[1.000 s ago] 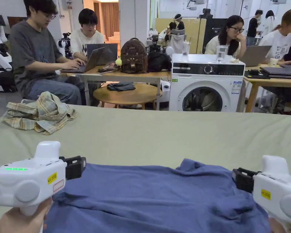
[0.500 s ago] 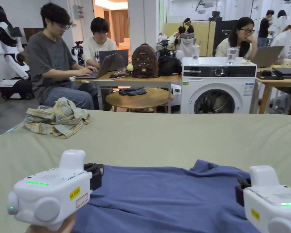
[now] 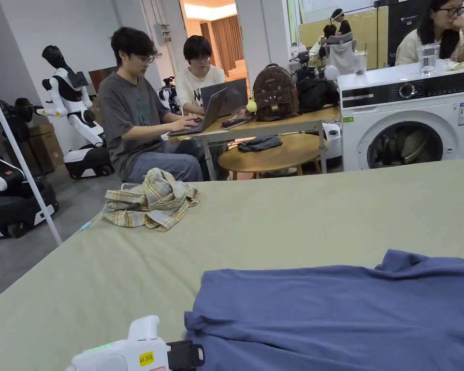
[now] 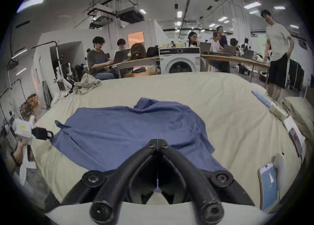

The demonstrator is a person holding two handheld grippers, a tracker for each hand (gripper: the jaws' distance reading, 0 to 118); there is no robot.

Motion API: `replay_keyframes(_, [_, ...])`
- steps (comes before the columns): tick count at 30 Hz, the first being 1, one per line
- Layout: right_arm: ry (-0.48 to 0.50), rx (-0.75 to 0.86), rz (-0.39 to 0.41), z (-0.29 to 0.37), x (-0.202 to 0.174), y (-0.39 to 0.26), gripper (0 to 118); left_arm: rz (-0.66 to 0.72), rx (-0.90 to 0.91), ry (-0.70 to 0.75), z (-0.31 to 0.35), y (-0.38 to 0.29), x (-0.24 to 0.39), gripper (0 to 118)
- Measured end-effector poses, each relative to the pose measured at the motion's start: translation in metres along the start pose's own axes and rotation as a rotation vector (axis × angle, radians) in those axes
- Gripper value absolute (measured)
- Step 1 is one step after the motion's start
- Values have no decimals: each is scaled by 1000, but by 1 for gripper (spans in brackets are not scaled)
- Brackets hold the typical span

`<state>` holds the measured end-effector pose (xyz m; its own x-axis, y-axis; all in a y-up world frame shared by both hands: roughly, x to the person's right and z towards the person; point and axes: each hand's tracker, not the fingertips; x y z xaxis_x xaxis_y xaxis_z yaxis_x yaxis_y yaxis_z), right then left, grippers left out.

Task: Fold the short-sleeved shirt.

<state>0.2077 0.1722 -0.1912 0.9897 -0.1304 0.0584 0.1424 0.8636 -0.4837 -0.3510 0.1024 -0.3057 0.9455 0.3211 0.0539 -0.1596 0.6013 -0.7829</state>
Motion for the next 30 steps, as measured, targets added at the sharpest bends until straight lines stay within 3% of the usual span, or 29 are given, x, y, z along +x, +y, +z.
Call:
replay_keyframes(3, [-41,-8,14,7,12,-4,0,-49,-22,39,-17,-10,9,53])
replay_keyframes(4, [-54,-13,18,10,17,-5,0,-81,6,63,-15,-9,14,43])
replay_keyframes(5, [-62,-17,21,13,22,-6,0,-110,-19,89,-16,-6,18,16])
replay_keyframes(6, [-80,-16,22,19,26,-8,0,-123,-40,75,-17,-2,18,0])
replay_keyframes(7, [-95,-20,19,23,31,-10,0,-87,-69,-23,-17,-6,21,0])
replay_keyframes(8, [-104,-19,11,25,37,-11,0,-87,-60,37,-20,-6,25,0])
replay_keyframes(9, [-118,-28,-10,27,44,-13,6,-101,-67,54,-25,-7,27,0])
replay_keyframes(10, [-130,-45,-37,26,55,-17,32,-108,-76,61,-28,-6,28,0])
replay_keyframes(13, [-153,-120,-159,14,76,-26,64,-86,-71,55,-18,-9,30,0])
replay_keyframes(14, [-154,-122,-198,7,83,-30,80,-91,-70,54,-17,-10,31,0])
replay_keyframes(16, [-145,-166,-255,-13,92,-36,78,-101,-72,56,-13,-12,34,0])
replay_keyframes(19, [-168,-241,-279,-45,91,-46,78,-98,-71,61,-12,-12,36,0])
replay_keyframes(21, [-176,-301,-283,-66,91,-53,76,-99,-69,61,-10,-14,37,0])
replay_keyframes(23, [-225,-301,-227,-80,93,-61,69,-99,-67,62,-11,-12,35,0])
replay_keyframes(24, [-222,-283,-221,-76,89,-58,57,-128,-37,89,-10,-11,34,0])
replay_keyframes(26, [-125,-284,-244,-70,86,-55,3,-136,-33,94,-9,-14,37,0])
replay_keyframes(27, [-137,-303,-263,-71,83,-56,3,-143,-31,101,-11,-12,36,0])
replay_keyframes(30, [-189,-303,-155,-76,79,-56,3,-145,-59,93,-6,-8,38,0])
